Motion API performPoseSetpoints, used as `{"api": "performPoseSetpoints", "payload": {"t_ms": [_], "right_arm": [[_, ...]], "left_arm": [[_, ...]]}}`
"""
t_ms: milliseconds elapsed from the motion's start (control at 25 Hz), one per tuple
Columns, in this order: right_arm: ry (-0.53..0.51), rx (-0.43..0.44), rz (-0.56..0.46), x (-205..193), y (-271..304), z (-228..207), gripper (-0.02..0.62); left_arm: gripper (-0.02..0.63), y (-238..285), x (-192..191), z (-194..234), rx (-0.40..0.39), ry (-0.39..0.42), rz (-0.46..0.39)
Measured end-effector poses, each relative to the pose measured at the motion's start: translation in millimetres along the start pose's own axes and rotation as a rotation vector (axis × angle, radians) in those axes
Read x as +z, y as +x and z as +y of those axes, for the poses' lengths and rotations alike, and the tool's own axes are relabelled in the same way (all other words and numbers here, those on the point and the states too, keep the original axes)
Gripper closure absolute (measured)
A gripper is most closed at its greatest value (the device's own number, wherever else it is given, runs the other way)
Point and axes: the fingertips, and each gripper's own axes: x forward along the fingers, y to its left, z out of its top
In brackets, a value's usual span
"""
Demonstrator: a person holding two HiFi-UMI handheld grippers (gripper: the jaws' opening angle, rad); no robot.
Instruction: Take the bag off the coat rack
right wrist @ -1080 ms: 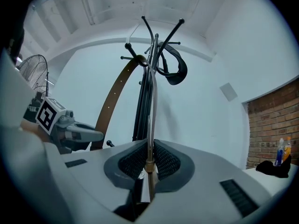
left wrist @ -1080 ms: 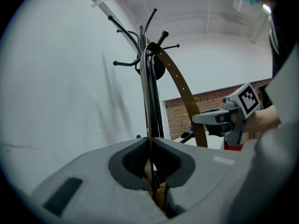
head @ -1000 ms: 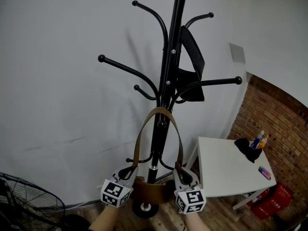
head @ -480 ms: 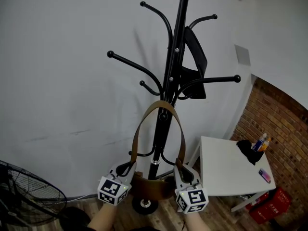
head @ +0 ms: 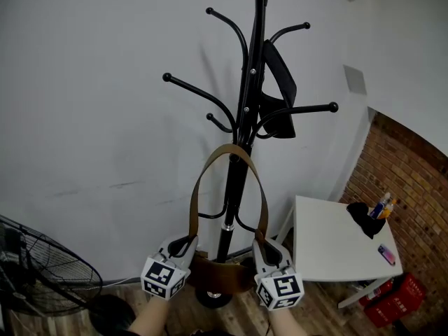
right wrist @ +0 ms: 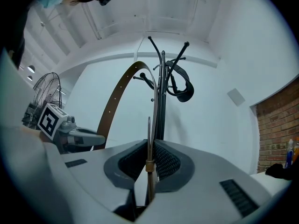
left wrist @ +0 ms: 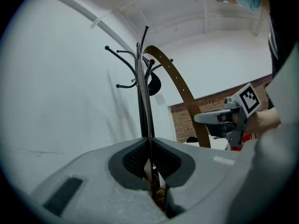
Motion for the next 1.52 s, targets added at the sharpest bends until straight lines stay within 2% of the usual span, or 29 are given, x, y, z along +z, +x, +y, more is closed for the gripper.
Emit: {"api": "performPoseSetpoints", "payload": {"t_ms": [600, 1520], "right_arm": [[0.046, 0.045, 0.036, -12, -67, 22, 0.555], [0.095, 0.034, 0.089, -40, -183, 35, 0.555]], "left_arm": [[0.589, -60, -12, -55, 0.046, -0.046, 0.044], [0.589, -129, -35, -156, 0.034, -0.087, 0.11]]}}
